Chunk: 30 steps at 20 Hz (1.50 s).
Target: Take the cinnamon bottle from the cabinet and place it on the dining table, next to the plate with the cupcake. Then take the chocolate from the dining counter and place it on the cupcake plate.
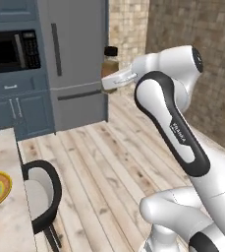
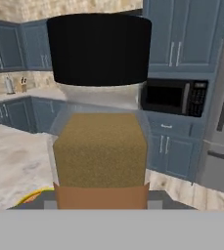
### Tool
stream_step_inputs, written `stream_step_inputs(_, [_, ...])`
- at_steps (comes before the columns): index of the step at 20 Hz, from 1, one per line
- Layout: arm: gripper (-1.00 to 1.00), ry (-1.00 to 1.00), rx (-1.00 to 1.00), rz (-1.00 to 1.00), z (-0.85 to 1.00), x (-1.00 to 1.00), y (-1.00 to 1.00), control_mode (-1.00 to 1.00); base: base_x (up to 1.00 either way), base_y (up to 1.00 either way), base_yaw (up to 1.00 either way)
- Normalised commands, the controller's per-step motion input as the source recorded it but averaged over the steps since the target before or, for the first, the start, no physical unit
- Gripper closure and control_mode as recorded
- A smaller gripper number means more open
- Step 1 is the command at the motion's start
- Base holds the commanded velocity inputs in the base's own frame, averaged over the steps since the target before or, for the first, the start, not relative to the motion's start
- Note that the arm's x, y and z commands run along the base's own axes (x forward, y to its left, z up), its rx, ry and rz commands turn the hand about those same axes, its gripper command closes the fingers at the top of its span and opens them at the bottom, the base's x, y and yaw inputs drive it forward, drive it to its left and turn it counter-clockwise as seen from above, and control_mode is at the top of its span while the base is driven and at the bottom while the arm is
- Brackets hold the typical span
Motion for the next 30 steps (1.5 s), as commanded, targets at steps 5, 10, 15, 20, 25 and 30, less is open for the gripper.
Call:
stream_step_inputs(5, [1.0,0.0,0.0,0.0,0.0,0.0,0.0,1.0,0.6,0.0,0.5])
stream_step_inputs(10, [1.0,0.0,0.0,0.0,0.0,0.0,0.0,1.0,0.44,0.0,0.63])
stream_step_inputs(15, [1.0,0.0,0.0,0.0,0.0,0.0,0.0,1.0,0.33,0.0,0.76])
stream_step_inputs(20, [1.0,0.0,0.0,0.0,0.0,0.0,0.0,1.0,0.34,-0.01,0.75])
stream_step_inputs(25, [1.0,0.0,0.0,0.0,0.0,0.0,0.0,1.0,0.41,-0.32,0.37])
stream_step_inputs(30, [1.0,0.0,0.0,0.0,0.0,0.0,0.0,1.0,0.42,-0.5,0.16])
